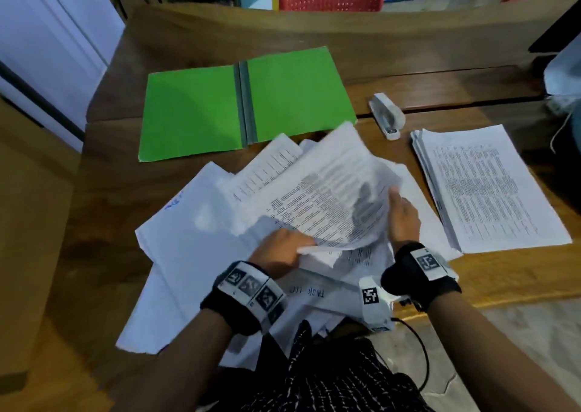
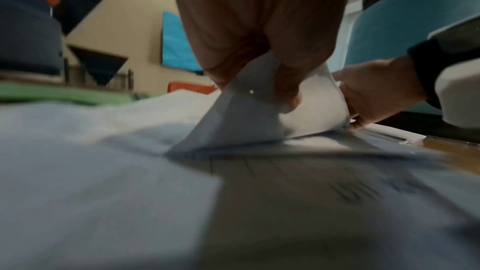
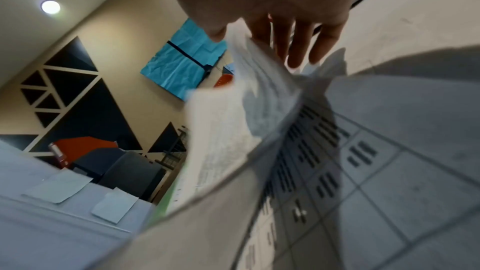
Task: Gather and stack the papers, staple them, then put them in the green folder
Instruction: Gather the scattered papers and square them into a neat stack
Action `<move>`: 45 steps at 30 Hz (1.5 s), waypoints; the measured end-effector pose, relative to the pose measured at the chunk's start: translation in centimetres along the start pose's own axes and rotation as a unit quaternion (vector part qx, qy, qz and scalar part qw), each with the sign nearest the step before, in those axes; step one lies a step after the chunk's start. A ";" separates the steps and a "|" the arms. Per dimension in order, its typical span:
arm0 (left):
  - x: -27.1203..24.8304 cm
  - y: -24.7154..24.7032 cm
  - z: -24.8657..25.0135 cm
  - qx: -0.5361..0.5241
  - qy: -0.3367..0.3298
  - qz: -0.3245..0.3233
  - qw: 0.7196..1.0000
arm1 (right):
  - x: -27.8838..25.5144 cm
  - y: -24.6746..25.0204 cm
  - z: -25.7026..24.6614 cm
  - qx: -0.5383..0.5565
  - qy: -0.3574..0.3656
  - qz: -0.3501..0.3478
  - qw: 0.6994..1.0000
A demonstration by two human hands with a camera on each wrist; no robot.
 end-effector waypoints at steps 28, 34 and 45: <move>4.9 12.7 -7.4 -0.252 0.199 0.282 0.904 | 1.0 0.4 -0.9 0.063 0.002 -0.122 0.991; 8.1 9.0 -5.3 -0.321 0.204 0.229 0.896 | 0.4 -3.0 -0.4 0.017 -0.063 -0.095 0.993; 7.6 3.6 -5.9 -0.234 0.232 0.216 0.919 | 0.9 -1.6 1.3 -0.098 -0.151 -0.044 0.983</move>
Point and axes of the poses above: each hand's wrist, its own x-axis towards the middle knuckle, its own y-axis out of the back of the hand, z = x × y, the point moved 8 cm from there along x, towards the middle knuckle, and after that the axes turned 9 degrees about -x, right-handed, at the moved point
